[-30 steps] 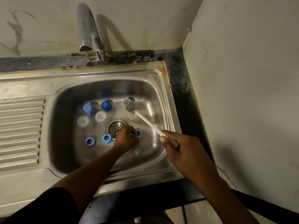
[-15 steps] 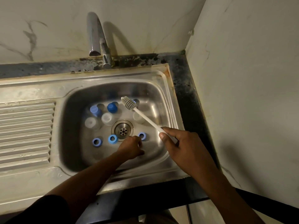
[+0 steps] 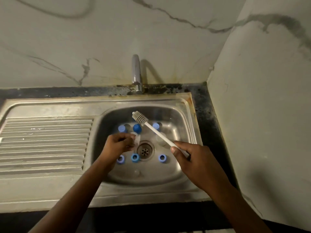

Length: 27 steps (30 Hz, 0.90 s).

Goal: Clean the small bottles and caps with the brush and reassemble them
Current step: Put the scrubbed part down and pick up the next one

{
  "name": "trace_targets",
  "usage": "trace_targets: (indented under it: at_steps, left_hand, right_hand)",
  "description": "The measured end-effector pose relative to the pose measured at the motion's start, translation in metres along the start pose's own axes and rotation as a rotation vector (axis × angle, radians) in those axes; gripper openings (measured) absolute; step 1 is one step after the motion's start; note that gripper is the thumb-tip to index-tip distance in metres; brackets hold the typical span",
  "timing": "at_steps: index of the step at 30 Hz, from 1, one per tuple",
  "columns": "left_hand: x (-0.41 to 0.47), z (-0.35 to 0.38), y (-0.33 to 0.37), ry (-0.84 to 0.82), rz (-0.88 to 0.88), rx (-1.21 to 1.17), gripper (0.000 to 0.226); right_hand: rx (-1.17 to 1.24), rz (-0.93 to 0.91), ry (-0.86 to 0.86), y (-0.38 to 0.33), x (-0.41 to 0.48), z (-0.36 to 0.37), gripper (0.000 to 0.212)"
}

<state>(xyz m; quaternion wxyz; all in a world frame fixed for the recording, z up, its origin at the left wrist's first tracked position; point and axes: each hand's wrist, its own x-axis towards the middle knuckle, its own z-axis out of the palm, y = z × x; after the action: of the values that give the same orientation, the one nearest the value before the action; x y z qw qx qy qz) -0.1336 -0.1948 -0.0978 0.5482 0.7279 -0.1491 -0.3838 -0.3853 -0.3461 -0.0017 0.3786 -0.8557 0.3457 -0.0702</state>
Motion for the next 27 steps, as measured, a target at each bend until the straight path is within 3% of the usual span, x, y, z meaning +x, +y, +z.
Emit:
trace_targets:
  at_steps: [6,10,15,21,27]
  left_hand:
    - [-0.032,-0.058,0.064,0.163,0.017,-0.437,0.018]
    - [-0.046,-0.085,0.094,0.235,0.064,-0.488,0.025]
    - [-0.055,-0.105,0.113,0.293,0.129,-0.511,0.032]
    - [-0.061,-0.107,0.126,0.370,0.162,-0.468,0.035]
    - [-0.054,-0.091,0.136,0.332,0.090,-0.616,0.042]
  right_hand:
    - [-0.025,-0.128,-0.026,-0.044,0.026,0.005,0.044]
    - [-0.063,-0.218,-0.037,-0.067,0.036,0.006,0.044]
    - [-0.088,-0.293,-0.091,-0.089,0.042,0.002,0.025]
    - [-0.229,-0.390,-0.080,-0.106,0.051,-0.006,0.043]
    - [-0.497,-0.494,0.000,-0.114,0.051,-0.005,0.050]
